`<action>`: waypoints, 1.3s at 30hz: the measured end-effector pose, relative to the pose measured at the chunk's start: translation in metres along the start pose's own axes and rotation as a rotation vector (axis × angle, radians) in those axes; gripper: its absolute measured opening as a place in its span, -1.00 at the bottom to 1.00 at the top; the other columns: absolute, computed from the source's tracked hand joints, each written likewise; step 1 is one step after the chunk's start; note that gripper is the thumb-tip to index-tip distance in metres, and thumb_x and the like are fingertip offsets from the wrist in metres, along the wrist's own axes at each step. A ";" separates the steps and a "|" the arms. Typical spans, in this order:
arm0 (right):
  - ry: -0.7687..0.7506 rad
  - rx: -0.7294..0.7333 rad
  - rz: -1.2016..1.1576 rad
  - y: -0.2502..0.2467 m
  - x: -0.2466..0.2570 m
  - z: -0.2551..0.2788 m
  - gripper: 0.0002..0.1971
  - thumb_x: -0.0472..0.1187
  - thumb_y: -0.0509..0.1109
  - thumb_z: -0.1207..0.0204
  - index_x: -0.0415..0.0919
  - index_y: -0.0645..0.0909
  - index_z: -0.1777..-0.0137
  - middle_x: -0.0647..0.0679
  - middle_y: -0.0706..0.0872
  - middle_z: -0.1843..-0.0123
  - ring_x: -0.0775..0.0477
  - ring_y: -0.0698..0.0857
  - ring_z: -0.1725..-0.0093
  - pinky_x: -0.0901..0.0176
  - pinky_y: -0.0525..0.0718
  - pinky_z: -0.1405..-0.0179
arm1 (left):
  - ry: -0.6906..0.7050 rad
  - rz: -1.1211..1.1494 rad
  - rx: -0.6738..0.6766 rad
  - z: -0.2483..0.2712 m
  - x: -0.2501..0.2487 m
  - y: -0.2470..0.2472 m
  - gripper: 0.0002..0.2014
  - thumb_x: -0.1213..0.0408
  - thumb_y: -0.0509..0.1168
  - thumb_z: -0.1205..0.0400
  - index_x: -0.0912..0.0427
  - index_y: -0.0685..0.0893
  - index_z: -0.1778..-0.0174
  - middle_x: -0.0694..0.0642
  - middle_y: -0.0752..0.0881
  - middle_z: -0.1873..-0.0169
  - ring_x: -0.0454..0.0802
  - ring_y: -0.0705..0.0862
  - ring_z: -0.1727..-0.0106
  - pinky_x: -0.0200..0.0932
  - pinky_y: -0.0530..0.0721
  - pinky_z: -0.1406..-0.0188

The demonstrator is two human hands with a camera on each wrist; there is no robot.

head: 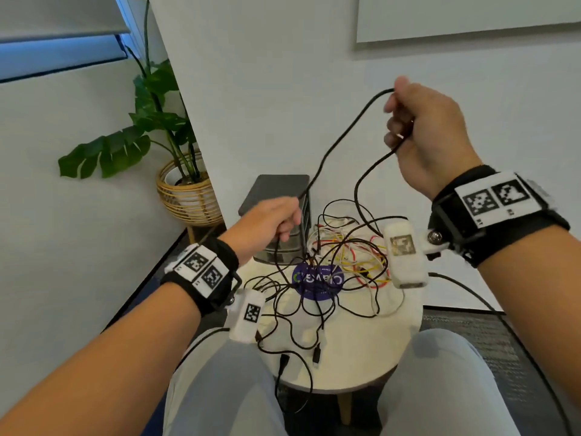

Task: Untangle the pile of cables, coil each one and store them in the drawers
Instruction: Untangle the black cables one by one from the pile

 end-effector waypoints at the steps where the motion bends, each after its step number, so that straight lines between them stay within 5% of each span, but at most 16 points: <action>1: 0.009 -0.038 0.044 -0.003 -0.004 -0.002 -0.72 -0.10 0.38 -0.64 -0.05 0.65 0.34 0.03 0.64 0.28 0.07 0.50 0.38 0.16 0.45 0.31 | -0.020 -0.013 -0.034 -0.002 0.006 0.001 -0.66 0.13 0.05 -0.87 0.17 0.59 0.13 -0.02 0.38 0.43 -0.02 0.42 0.35 0.09 0.57 0.00; 3: -0.022 -0.075 0.382 -0.006 -0.014 -0.001 -0.86 -0.19 0.36 -0.57 -0.02 0.70 0.20 0.01 0.70 0.11 0.05 0.62 0.22 0.09 0.54 0.18 | -0.038 -0.028 -0.135 -0.005 0.011 -0.001 -0.66 0.13 0.08 -0.84 0.19 0.62 0.13 -0.10 0.39 0.48 -0.10 0.40 0.41 0.03 0.59 0.09; 5: -0.162 -0.007 0.843 -0.005 -0.030 0.009 -0.58 -0.36 0.34 -0.49 0.07 0.65 -0.28 -0.05 0.59 -0.30 -0.02 0.60 -0.19 0.02 0.58 -0.18 | 0.018 -0.106 -0.220 -0.007 0.002 -0.003 -0.62 0.09 0.10 -0.84 0.21 0.69 0.13 -0.20 0.46 0.54 -0.23 0.42 0.46 -0.07 0.49 0.19; 8: -0.330 0.394 1.226 0.016 -0.056 0.036 -0.29 -0.28 0.39 -0.52 0.22 0.31 -0.63 -0.06 0.40 -0.55 -0.15 0.39 -0.50 -0.19 0.38 -0.44 | 0.177 -0.245 -0.247 -0.008 -0.026 0.000 -0.63 0.10 0.16 -0.83 0.12 0.80 0.13 -0.11 0.58 0.50 -0.22 0.48 0.44 -0.08 0.43 0.25; 11: -0.276 0.607 1.185 0.038 -0.070 0.050 -0.85 -0.12 0.29 -0.74 -0.04 0.53 -0.26 -0.01 0.68 0.05 -0.01 0.62 0.11 0.04 0.50 0.08 | 0.253 -0.223 -0.280 -0.009 -0.044 0.000 -0.66 0.09 0.20 -0.82 0.07 0.82 0.14 0.06 0.74 0.31 -0.07 0.59 0.33 -0.14 0.51 0.21; 13: -0.239 0.478 1.065 0.043 -0.063 0.040 -0.79 -0.14 0.27 -0.76 -0.17 0.61 0.10 0.04 0.58 0.35 0.06 0.49 0.39 0.10 0.36 0.31 | 0.243 -0.114 -0.261 -0.005 -0.043 -0.002 -0.64 0.10 0.18 -0.84 0.13 0.78 0.15 -0.13 0.64 0.49 -0.19 0.48 0.47 -0.18 0.46 0.31; 16: -0.077 0.255 0.662 0.047 -0.036 0.024 -0.65 -0.29 0.36 -0.59 -0.15 0.50 0.46 0.04 0.45 0.51 0.02 0.34 0.48 0.11 0.27 0.38 | 0.167 -0.027 -0.158 0.001 -0.020 -0.001 -0.61 0.07 0.11 -0.86 0.16 0.62 0.20 -0.17 0.42 0.55 -0.09 0.41 0.44 -0.04 0.52 0.21; 19: 0.001 0.071 0.252 0.047 -0.009 0.014 -0.65 -0.37 0.30 -0.59 -0.10 0.39 0.42 0.00 0.35 0.46 0.01 0.27 0.50 0.11 0.27 0.43 | 0.081 -0.109 -0.030 0.003 0.009 0.007 -0.62 0.05 0.03 -0.87 0.10 0.49 0.23 -0.02 0.43 0.45 0.00 0.52 0.35 0.03 0.56 0.05; 23: 0.022 -0.106 0.019 0.032 0.012 0.007 -0.72 -0.36 0.27 -0.60 -0.10 0.43 0.35 0.03 0.42 0.46 0.04 0.29 0.54 0.18 0.32 0.49 | 0.012 -0.088 0.019 0.003 0.025 0.012 -0.59 0.08 0.00 -0.88 0.12 0.47 0.25 0.06 0.53 0.38 -0.05 0.73 0.23 0.02 0.66 -0.18; 26: 0.051 -0.112 0.319 0.017 -0.003 0.000 -0.77 -0.30 0.30 -0.59 -0.14 0.53 0.32 0.00 0.54 0.36 0.03 0.46 0.50 0.08 0.46 0.34 | 0.032 -0.060 -0.025 0.001 0.024 0.012 -0.58 0.04 -0.02 -0.89 0.12 0.44 0.26 0.03 0.49 0.44 0.04 0.70 0.28 0.09 0.71 -0.19; 28: 0.130 0.039 0.700 0.011 -0.023 0.002 -0.91 -0.28 0.36 -0.59 -0.15 0.68 -0.01 -0.08 0.69 0.06 -0.07 0.69 0.15 0.00 0.56 0.09 | 0.038 0.008 -0.120 0.001 0.016 0.009 -0.57 0.02 -0.01 -0.88 0.11 0.42 0.28 0.04 0.43 0.48 0.14 0.64 0.32 -0.08 0.76 0.01; 30: 0.228 0.151 0.968 0.002 -0.046 0.007 -0.43 -0.28 0.40 -0.61 -0.13 0.39 -0.61 -0.20 0.53 -0.47 -0.23 0.58 -0.39 -0.07 0.56 -0.24 | 0.038 0.071 -0.213 0.002 0.001 0.004 -0.58 0.00 0.00 -0.88 0.10 0.40 0.28 0.02 0.39 0.50 0.13 0.58 0.38 -0.19 0.73 0.19; 32: 0.118 0.120 1.041 0.005 -0.052 0.019 -0.07 -0.31 0.42 -0.56 0.01 -0.08 -0.79 -0.13 0.16 -0.73 -0.31 0.30 -0.64 -0.24 0.41 -0.50 | 0.084 0.088 -0.296 0.002 -0.016 -0.001 -0.59 -0.01 0.03 -0.87 0.07 0.41 0.27 -0.06 0.36 0.51 -0.04 0.44 0.48 -0.02 0.64 0.29; 35: -0.346 0.130 1.297 0.025 -0.046 0.036 -0.04 -0.20 0.45 -0.49 0.22 -0.05 -0.76 -0.03 0.09 -0.74 -0.27 0.23 -0.60 -0.31 0.36 -0.37 | 0.180 -0.022 -0.350 0.000 -0.045 -0.008 -0.62 0.03 0.12 -0.84 0.02 0.45 0.32 -0.16 0.38 0.56 -0.11 0.34 0.49 -0.03 0.34 0.37; 37: -0.564 0.311 1.381 0.042 -0.048 0.041 -0.44 -0.08 0.38 -0.63 0.12 0.32 -0.60 -0.07 0.42 -0.54 -0.23 0.45 -0.37 -0.14 0.45 -0.16 | 0.229 -0.082 -0.329 0.000 -0.068 -0.010 -0.63 0.08 0.17 -0.82 0.06 0.56 0.32 -0.17 0.41 0.61 -0.17 0.35 0.53 -0.09 0.31 0.40; 39: -0.540 0.417 1.234 0.051 -0.046 0.040 -0.84 -0.05 0.19 -0.79 -0.08 0.55 -0.16 -0.05 0.67 -0.05 -0.14 0.62 0.00 -0.02 0.48 0.08 | 0.262 -0.068 -0.303 0.001 -0.085 -0.014 -0.65 0.12 0.21 -0.81 0.17 0.69 0.25 -0.16 0.38 0.61 -0.19 0.33 0.55 -0.12 0.30 0.43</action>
Point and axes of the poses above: each hand's wrist, its own z-axis away from the middle knuckle, its own y-axis out of the palm, x = y × z, the point moved 2 cm from there along -z, towards the middle knuckle
